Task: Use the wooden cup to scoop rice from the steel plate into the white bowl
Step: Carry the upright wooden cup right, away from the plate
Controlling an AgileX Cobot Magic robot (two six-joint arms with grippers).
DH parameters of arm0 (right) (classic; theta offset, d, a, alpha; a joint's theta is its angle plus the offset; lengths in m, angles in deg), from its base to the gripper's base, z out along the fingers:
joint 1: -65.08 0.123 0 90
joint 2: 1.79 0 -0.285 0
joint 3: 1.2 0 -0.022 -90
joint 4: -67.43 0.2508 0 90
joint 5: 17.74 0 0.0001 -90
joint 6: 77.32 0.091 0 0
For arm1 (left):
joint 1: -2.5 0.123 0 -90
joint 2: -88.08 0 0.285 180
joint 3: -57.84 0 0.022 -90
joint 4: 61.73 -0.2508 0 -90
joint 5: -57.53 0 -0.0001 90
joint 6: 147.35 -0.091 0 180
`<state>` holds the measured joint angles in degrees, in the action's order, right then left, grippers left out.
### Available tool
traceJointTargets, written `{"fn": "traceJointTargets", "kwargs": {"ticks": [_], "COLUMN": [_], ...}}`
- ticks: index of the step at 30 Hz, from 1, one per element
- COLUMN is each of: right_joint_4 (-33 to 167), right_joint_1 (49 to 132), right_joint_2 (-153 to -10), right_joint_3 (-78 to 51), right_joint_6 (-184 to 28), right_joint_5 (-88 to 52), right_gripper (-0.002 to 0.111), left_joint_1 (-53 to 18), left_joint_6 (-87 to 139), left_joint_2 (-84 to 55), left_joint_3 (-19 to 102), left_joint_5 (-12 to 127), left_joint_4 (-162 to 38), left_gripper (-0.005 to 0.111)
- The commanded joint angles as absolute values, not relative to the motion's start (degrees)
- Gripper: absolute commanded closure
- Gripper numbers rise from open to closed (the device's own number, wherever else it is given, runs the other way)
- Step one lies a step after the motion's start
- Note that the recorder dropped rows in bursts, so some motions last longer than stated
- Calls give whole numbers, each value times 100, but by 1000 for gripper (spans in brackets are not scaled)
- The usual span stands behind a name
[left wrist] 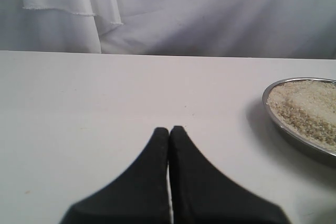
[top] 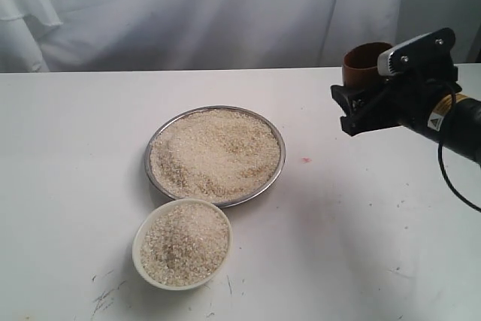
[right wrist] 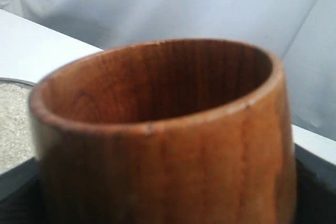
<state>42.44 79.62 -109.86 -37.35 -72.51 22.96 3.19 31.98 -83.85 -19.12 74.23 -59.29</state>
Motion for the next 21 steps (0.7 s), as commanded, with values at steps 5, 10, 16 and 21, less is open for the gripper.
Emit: {"fn": "traceJointTargets", "kwargs": {"ticks": [5, 10, 16, 21], "right_joint_4": [3804, 3951, 3226, 1861], "right_joint_1": [7931, 7678, 7101, 6635], "right_joint_2": [-11716, -12044, -12492, -12934], "right_joint_3": [-3754, -3744, -3525, -3104], "right_joint_6": [-7232, -7667, -7312, -6666], "right_joint_5": [3318, 3818, 4258, 4783], "right_gripper": [108, 108, 108, 108], "left_joint_1": [310, 310, 310, 310], "left_joint_6": [3216, 3216, 3216, 3216], "left_joint_2": [-8414, -8414, -8414, -8414], "left_joint_3": [-1938, -1938, -1938, -1938], "left_joint_5": [7387, 7387, 7387, 7387], "left_joint_4": [-5925, -5925, -5925, -5925], "left_gripper": [107, 107, 107, 107]}}
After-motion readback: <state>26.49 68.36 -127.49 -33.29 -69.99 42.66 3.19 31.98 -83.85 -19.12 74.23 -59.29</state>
